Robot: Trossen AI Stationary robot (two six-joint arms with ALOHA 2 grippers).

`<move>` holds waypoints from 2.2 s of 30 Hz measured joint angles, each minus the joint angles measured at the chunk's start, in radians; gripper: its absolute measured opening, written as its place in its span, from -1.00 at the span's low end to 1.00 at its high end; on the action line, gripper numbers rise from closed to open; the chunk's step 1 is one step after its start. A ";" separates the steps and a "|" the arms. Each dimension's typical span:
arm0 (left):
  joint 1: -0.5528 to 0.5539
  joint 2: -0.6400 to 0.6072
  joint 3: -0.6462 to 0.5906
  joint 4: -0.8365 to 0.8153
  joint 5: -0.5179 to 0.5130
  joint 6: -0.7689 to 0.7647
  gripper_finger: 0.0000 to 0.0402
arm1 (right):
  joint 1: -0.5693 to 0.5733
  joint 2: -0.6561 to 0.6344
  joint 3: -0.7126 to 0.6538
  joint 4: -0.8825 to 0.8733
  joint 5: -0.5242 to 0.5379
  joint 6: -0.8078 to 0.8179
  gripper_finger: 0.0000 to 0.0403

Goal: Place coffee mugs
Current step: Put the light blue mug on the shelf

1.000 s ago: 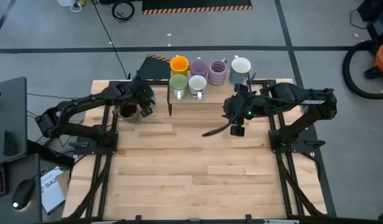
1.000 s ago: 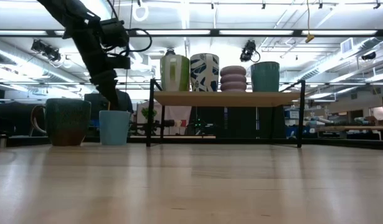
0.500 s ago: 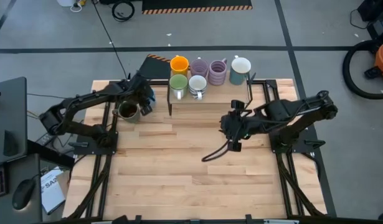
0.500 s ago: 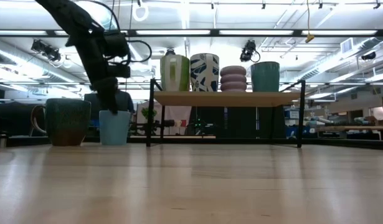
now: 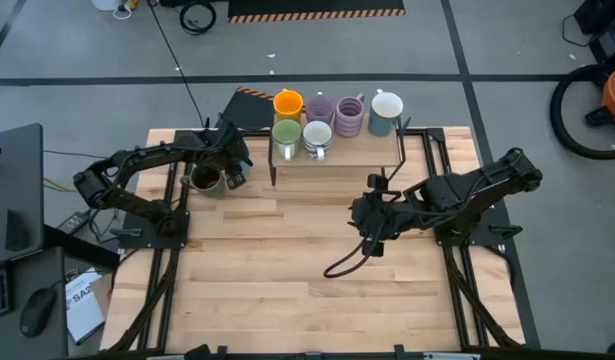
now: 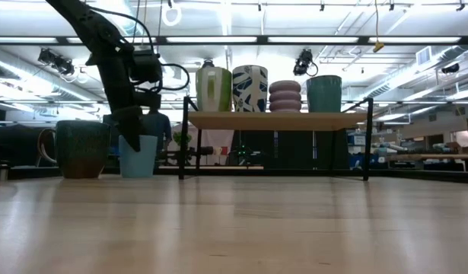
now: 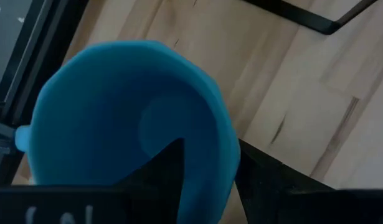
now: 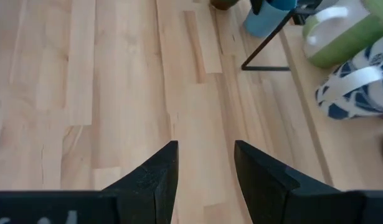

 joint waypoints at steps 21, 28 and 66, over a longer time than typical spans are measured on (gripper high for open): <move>-0.025 -0.021 0.151 -0.190 0.023 0.034 -0.84 | 0.049 0.000 -0.077 0.074 0.003 0.091 -0.19; -0.103 -0.069 0.359 -0.451 0.024 -0.017 -0.82 | 0.085 0.000 -0.077 0.068 0.049 0.127 -0.19; -1.083 0.095 0.471 -0.283 0.105 -0.206 -0.81 | 0.011 0.000 -0.642 0.896 -0.036 -0.049 -0.22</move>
